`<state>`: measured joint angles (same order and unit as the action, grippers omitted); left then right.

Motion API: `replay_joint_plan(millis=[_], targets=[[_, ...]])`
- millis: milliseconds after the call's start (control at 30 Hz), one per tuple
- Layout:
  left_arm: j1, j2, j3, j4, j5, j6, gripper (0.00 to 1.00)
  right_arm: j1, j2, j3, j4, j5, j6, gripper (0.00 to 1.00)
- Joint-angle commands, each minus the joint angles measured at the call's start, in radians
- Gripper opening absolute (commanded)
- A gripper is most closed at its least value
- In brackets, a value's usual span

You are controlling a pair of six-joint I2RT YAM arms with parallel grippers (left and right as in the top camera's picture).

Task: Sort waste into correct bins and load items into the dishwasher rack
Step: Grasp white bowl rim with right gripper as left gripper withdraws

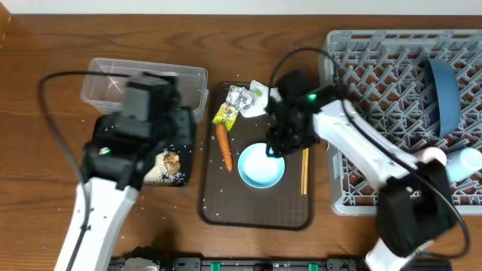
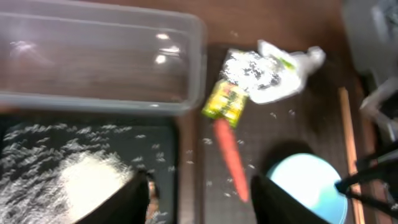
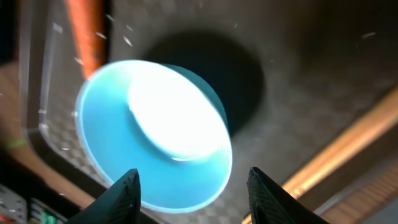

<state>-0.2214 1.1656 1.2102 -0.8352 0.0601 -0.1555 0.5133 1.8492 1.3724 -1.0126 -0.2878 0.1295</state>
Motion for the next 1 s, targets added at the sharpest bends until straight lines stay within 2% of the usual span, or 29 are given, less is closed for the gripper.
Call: replay_joint_plan(millis=[0,100,167,200,233,267,300,333,367,400,633,900,933,967], targets=[[0.078,-0.047,0.019,-0.039,-0.020,0.009,0.59,0.010,0.069,-0.001,0.002,0.009,-0.021,0.46],[0.131,-0.073,0.019,-0.064,-0.021,0.010,0.62,0.010,0.117,-0.001,0.021,0.010,-0.018,0.43],[0.154,-0.079,0.019,-0.077,-0.021,0.010,0.65,0.011,0.137,-0.001,0.040,0.010,-0.018,0.36],[0.161,-0.079,0.019,-0.084,-0.020,0.009,0.76,0.012,0.145,-0.001,0.048,0.010,-0.018,0.34],[0.166,-0.077,0.019,-0.091,-0.021,0.010,0.79,0.012,0.150,-0.001,0.058,0.010,-0.018,0.33],[0.167,-0.075,0.019,-0.100,-0.021,0.010,0.88,0.012,0.154,-0.001,0.068,0.011,-0.018,0.32],[0.167,-0.073,0.018,-0.107,-0.020,0.010,0.98,0.012,0.156,-0.001,0.079,0.011,-0.018,0.21],[0.167,-0.071,0.018,-0.112,-0.020,0.010,0.98,0.011,0.157,-0.001,0.087,0.011,-0.018,0.09],[0.167,-0.068,0.018,-0.116,-0.020,0.010,0.98,0.011,0.156,-0.001,0.091,0.012,-0.018,0.03],[0.167,-0.066,0.018,-0.119,-0.020,0.010,0.98,0.011,0.155,-0.001,0.093,0.017,-0.018,0.01],[0.167,-0.053,0.018,-0.129,-0.020,0.009,0.98,-0.004,0.103,0.014,0.094,0.136,0.064,0.01],[0.167,-0.053,0.018,-0.129,-0.020,0.009,0.98,-0.005,0.045,0.013,0.106,0.224,0.064,0.01],[0.167,-0.053,0.018,-0.129,-0.020,0.009,0.98,-0.005,0.050,0.013,0.106,0.234,0.063,0.03],[0.167,-0.053,0.018,-0.129,-0.020,0.009,0.98,-0.003,0.058,0.013,0.108,0.237,0.061,0.12]])
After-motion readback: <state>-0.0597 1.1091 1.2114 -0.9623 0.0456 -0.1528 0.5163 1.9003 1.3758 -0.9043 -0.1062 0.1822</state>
